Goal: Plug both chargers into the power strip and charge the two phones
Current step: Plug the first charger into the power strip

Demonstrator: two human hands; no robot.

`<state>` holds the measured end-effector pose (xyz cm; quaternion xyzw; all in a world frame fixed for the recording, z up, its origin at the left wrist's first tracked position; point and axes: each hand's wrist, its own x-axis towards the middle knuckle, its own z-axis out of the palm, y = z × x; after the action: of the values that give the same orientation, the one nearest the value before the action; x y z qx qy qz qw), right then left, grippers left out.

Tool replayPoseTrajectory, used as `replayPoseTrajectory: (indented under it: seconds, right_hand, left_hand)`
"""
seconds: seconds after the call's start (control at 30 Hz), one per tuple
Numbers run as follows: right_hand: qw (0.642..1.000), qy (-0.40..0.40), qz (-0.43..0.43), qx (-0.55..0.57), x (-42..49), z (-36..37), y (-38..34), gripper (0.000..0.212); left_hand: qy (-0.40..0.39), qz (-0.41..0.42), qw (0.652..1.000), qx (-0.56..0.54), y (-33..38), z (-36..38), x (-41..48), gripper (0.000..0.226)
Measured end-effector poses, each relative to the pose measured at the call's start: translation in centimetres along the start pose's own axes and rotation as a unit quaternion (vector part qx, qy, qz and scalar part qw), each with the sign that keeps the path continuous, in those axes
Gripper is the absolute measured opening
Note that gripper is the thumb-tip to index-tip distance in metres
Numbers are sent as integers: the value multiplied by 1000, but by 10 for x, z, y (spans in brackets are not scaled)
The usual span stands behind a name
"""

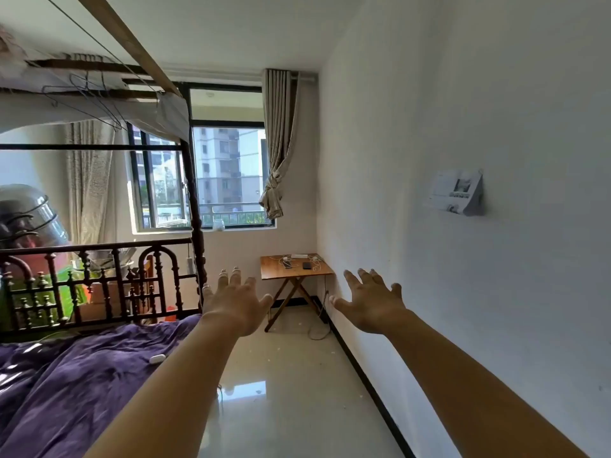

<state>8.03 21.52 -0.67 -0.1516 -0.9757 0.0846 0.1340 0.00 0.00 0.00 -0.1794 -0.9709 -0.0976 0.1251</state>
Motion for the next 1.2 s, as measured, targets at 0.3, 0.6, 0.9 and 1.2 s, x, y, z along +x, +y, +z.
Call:
replayPoseTrajectory:
  seconds: [0.3, 0.6, 0.9, 1.2]
  right_hand:
    - [1000, 25, -5, -16, 117, 16, 23, 73]
    - [999, 13, -10, -30, 265, 59, 27, 72]
    - [999, 6, 0, -37, 434, 127, 13, 71]
    - [999, 6, 30, -23, 606, 170, 7, 68]
  left_hand:
    - [10, 2, 1000, 23, 17, 28, 126, 67]
    - [-17, 21, 1000, 13, 23, 74, 260, 64]
    - [-17, 23, 999, 32, -18, 132, 423, 64]
    - [-37, 52, 998, 26, -45, 187, 610, 62]
